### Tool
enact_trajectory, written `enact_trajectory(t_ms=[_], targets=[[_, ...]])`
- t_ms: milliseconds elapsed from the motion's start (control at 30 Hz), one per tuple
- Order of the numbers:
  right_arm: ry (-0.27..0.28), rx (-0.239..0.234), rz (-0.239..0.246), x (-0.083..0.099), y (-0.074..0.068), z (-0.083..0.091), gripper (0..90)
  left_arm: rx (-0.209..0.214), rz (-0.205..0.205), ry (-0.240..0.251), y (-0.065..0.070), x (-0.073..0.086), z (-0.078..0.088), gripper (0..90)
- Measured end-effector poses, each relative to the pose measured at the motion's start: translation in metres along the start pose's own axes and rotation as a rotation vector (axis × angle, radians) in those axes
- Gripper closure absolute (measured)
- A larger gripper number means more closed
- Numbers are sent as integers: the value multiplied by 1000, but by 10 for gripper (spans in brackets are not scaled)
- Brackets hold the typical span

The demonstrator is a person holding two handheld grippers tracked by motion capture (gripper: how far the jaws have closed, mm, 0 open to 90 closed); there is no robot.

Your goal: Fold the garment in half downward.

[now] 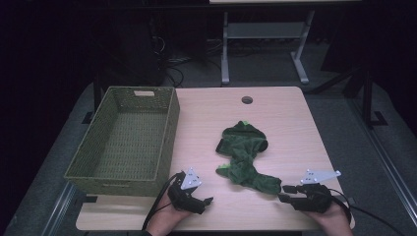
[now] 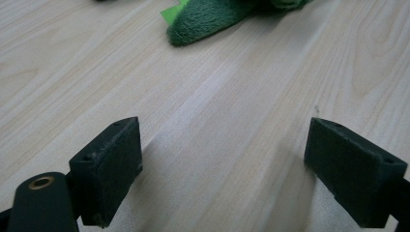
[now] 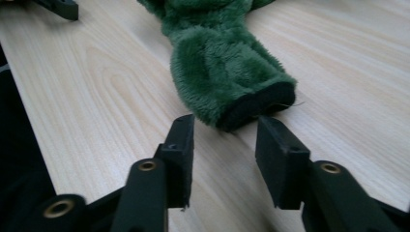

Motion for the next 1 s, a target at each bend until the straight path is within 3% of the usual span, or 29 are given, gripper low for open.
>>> enact_trajectory(t_ms=[133,300,400,700,1000], targets=[[-7,-11,-7,0,0,-4,626,1,0,0,0,0,0,126],[-13,-9,-6,-2,-1,-7,806,1,0,0,0,0,0,126],[-13,-5,-2,-2,-1,-7,862,0,0,0,0,0,0,126],[-5,3,24,-4,-1,-1,884,0,1,0,0,0,0,127],[57,7,48,-15,1,13,884,0,0,0,0,0,0,126]])
Point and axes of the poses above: each handheld gripper's, and its own axes: z roughly backward along the jaws, x roughly out of its underside, y roughly to its right, the point moved 2 cm from there along -z, roughly forward along the jaws, and after that the axes turned 4 degrees about -y, right-handed, at the moved point
